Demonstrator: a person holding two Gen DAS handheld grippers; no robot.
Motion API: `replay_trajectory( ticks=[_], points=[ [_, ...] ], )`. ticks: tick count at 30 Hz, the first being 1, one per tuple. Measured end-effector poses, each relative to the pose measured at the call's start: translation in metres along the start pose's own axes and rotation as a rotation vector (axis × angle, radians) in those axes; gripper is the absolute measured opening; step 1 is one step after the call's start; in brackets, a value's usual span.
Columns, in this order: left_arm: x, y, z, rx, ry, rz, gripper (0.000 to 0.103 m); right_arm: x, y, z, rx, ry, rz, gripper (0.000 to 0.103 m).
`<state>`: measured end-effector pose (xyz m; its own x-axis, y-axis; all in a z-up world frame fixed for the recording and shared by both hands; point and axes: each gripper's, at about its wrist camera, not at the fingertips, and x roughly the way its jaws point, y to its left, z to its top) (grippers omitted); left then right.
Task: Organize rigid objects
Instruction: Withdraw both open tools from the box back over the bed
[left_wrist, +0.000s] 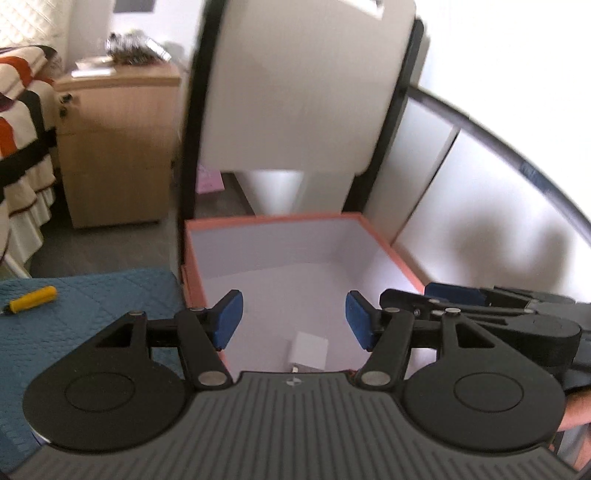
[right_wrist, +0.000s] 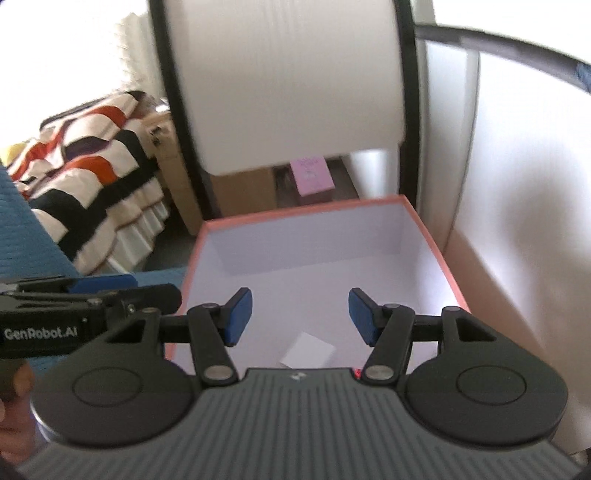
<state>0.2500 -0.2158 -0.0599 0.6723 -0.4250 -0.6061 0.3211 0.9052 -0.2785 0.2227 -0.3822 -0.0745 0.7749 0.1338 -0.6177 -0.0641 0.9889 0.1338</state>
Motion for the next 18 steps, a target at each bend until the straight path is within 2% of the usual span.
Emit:
replay_trajectory(
  ticks=[8, 18],
  points=[
    [-0.063, 0.024, -0.011, -0.028, -0.100, 0.019, 0.067, -0.029, 0.042, -0.003, -0.049, -0.059, 0.070, 0.061],
    [-0.115, 0.062, -0.041, -0.056, -0.148, 0.081, 0.067, -0.038, 0.093, -0.025, -0.094, -0.061, 0.127, 0.061]
  ],
)
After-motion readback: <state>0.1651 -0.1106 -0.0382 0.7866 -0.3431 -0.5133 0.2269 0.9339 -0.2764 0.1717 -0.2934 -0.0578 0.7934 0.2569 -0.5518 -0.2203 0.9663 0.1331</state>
